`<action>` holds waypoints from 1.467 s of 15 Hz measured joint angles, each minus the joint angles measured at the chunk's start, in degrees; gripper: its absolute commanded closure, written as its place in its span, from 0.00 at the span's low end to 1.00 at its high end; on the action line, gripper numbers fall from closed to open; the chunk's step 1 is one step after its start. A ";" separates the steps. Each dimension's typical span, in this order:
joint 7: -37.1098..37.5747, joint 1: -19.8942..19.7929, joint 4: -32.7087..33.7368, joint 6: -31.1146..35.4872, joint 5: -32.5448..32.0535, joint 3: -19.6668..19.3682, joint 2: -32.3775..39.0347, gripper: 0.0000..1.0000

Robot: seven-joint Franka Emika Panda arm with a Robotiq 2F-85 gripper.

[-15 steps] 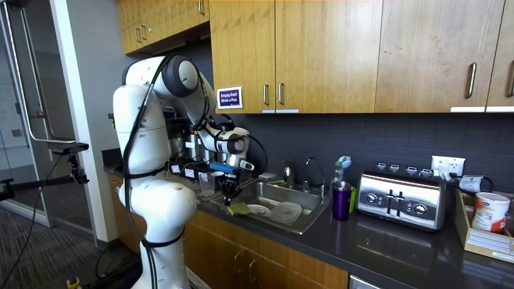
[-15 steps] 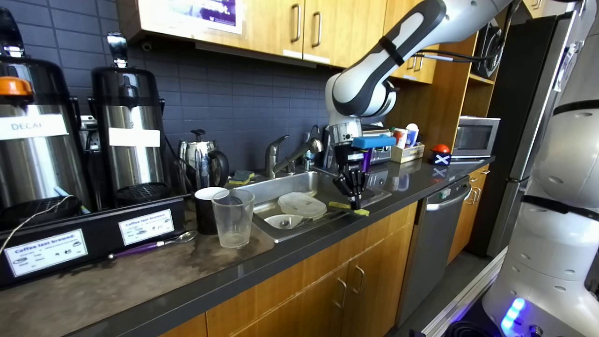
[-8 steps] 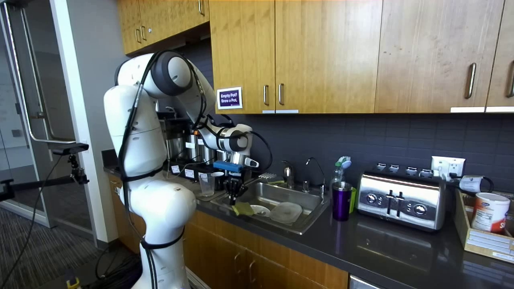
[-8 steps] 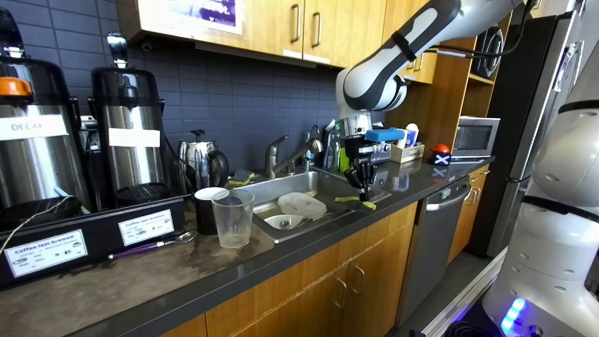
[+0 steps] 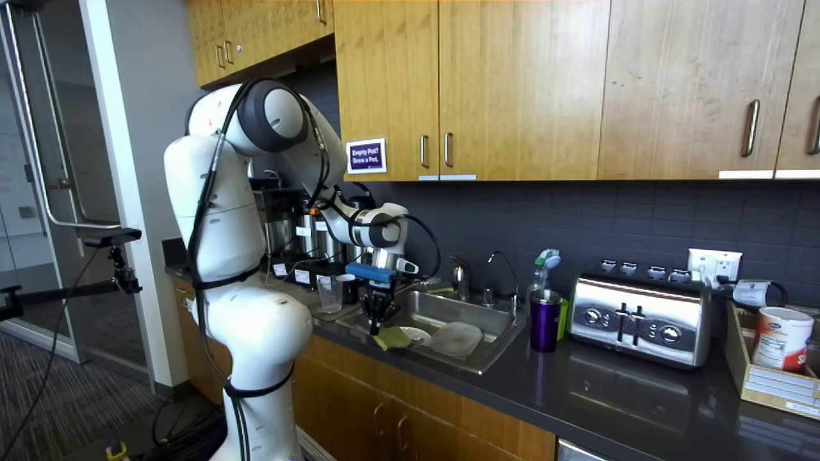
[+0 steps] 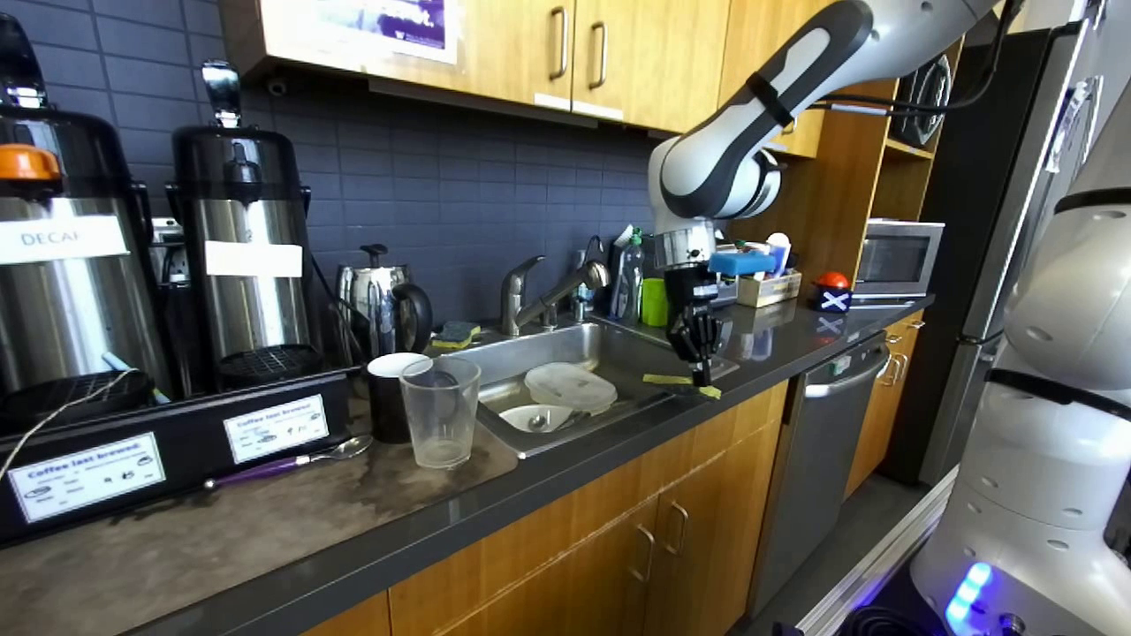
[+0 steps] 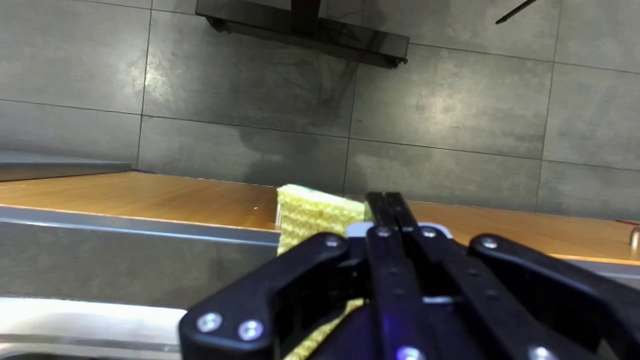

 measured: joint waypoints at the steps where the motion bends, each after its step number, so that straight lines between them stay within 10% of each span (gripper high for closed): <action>1: -0.78 -0.22 -0.24 0.03 -0.58 -0.24 0.11 0.99; 22: 1.13 -6.83 -0.21 5.58 -22.85 -3.90 4.70 0.99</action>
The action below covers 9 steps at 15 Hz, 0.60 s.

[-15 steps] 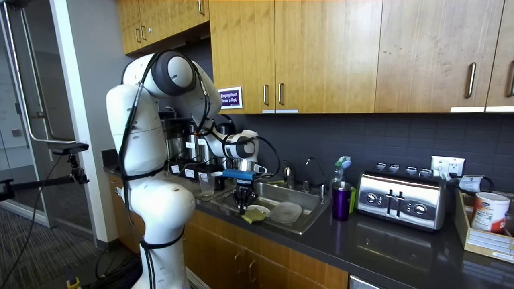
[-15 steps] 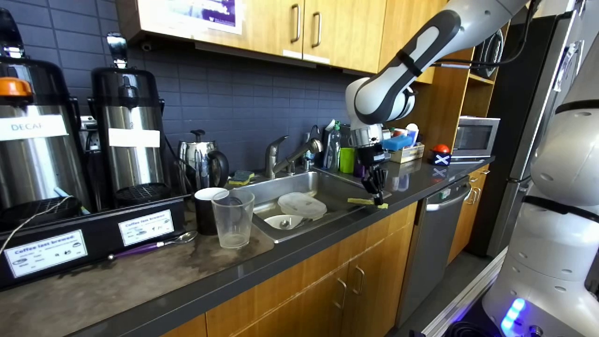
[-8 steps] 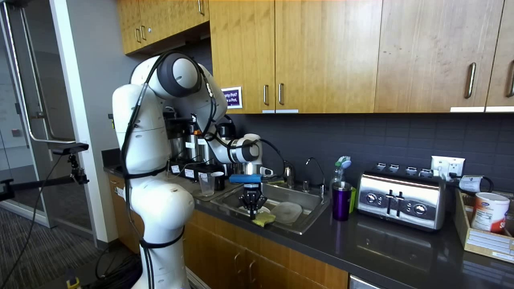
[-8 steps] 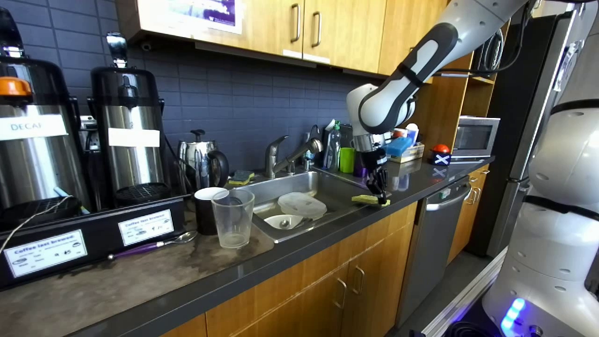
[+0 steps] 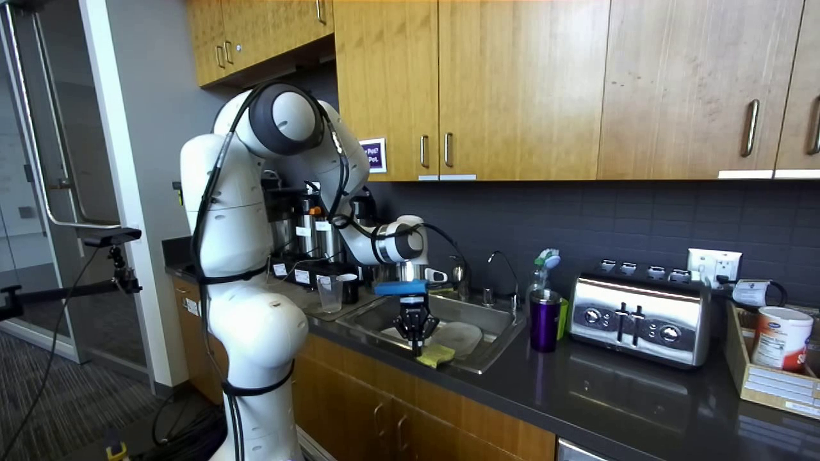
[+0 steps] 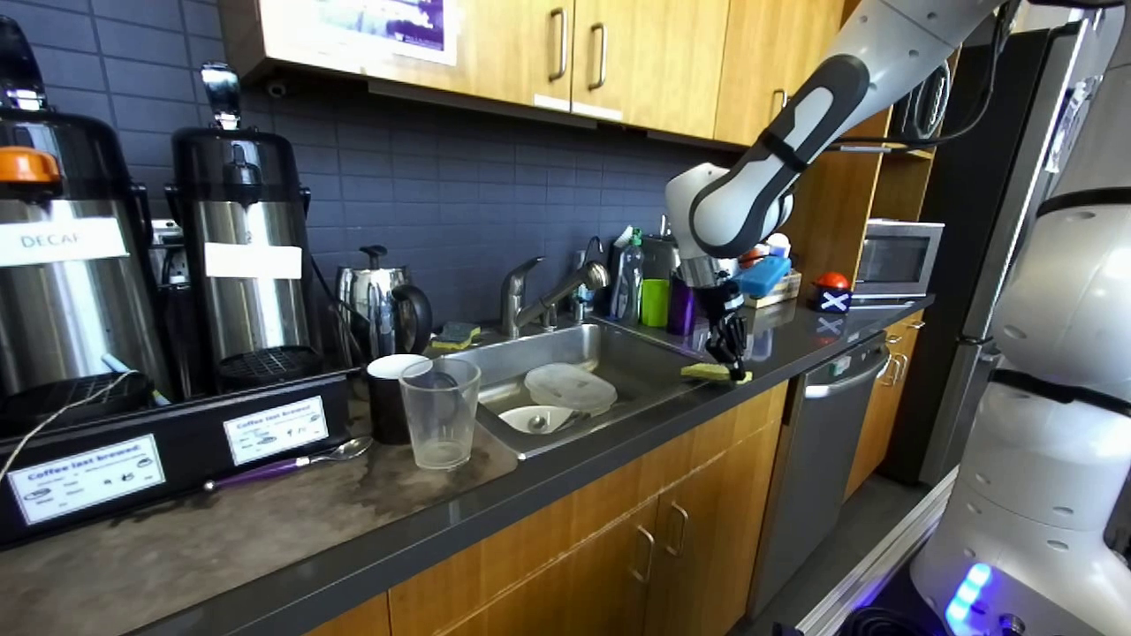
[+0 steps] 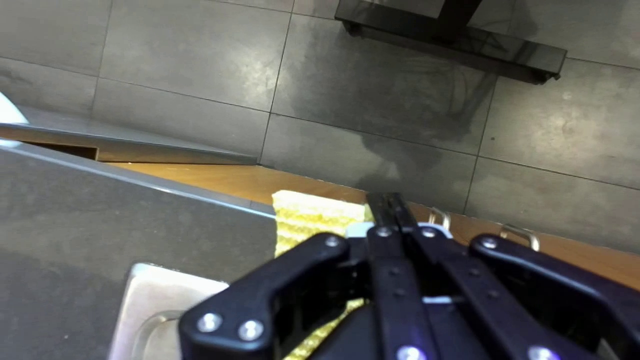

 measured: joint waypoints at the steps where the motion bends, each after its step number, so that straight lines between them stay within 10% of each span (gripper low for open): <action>1: 0.55 -0.29 -0.04 -0.06 -0.84 -0.25 -0.02 0.99; 9: 1.66 0.28 0.00 0.93 -1.81 0.27 0.14 0.99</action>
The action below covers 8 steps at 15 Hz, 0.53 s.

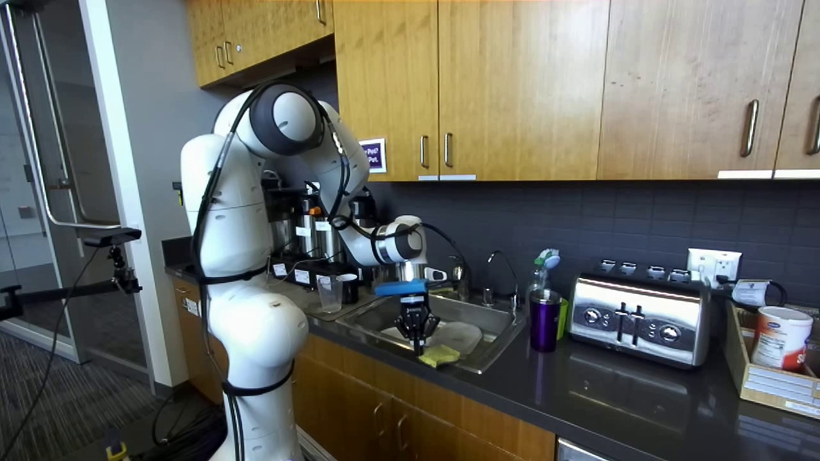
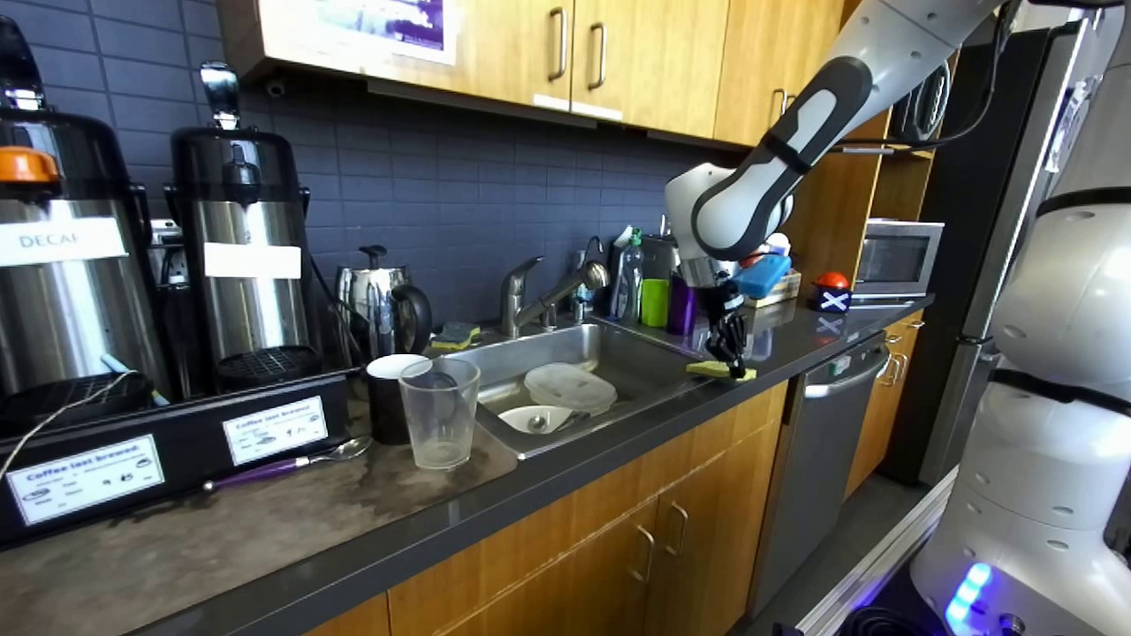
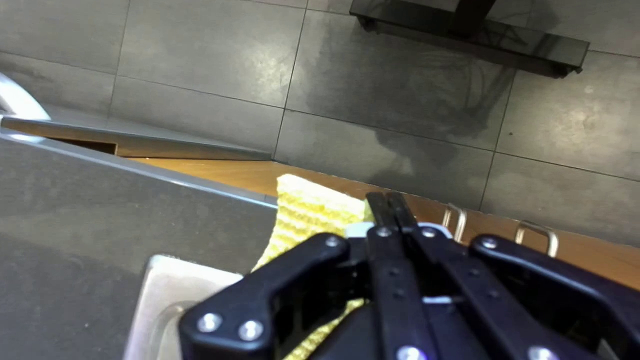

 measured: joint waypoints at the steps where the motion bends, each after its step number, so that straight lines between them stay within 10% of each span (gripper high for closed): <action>1: 0.00 0.61 0.06 0.38 0.31 0.54 0.17 0.99; 8: 0.01 6.11 1.91 2.20 4.74 5.23 3.72 0.99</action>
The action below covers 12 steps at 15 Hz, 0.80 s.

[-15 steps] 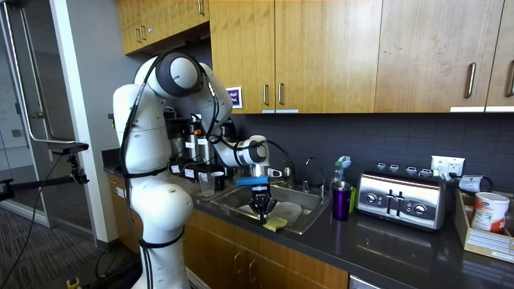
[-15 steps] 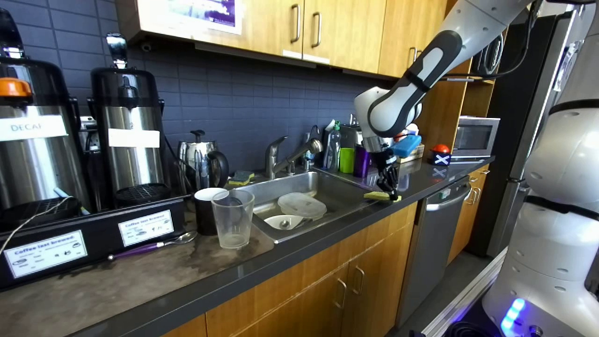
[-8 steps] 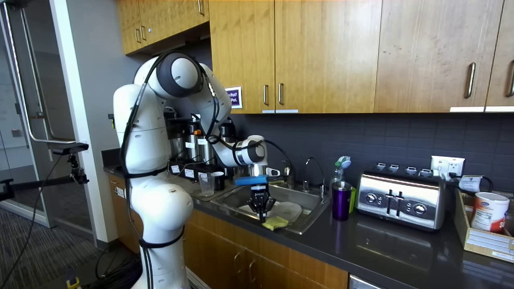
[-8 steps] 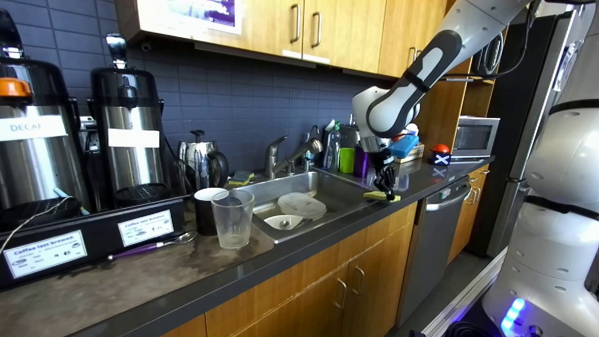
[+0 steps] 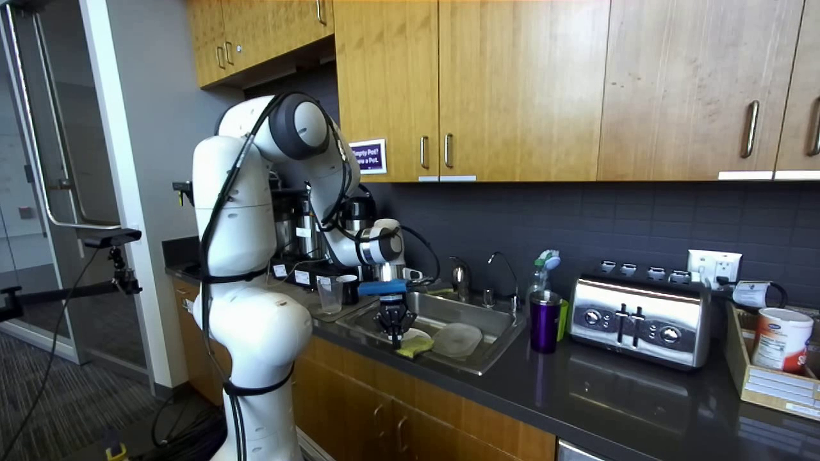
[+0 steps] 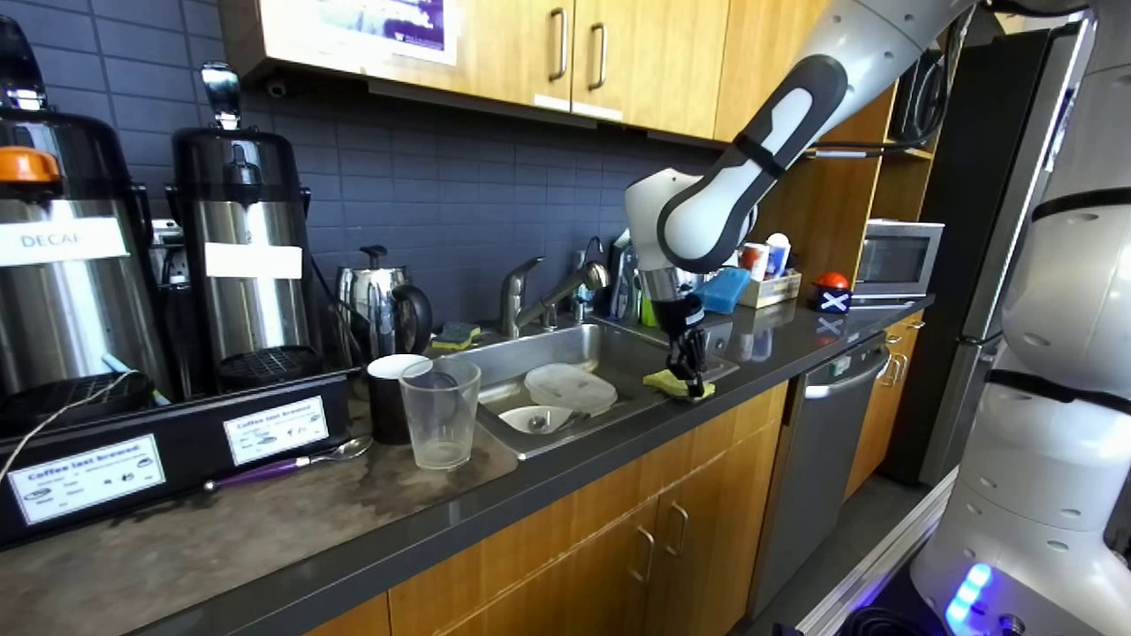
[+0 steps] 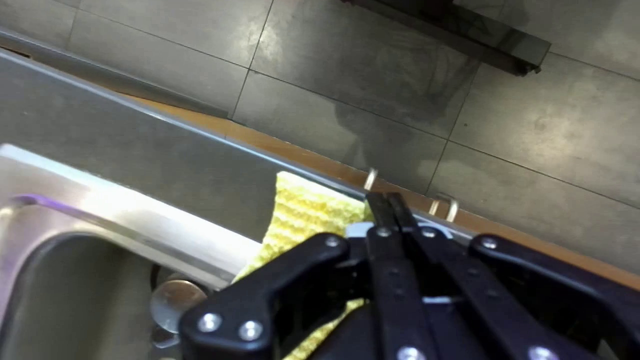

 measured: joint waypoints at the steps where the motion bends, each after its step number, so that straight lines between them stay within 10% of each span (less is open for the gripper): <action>1: -0.02 0.74 0.49 0.01 0.84 0.69 0.77 0.99; 12: -0.60 7.26 8.68 -0.16 3.03 7.36 8.12 0.99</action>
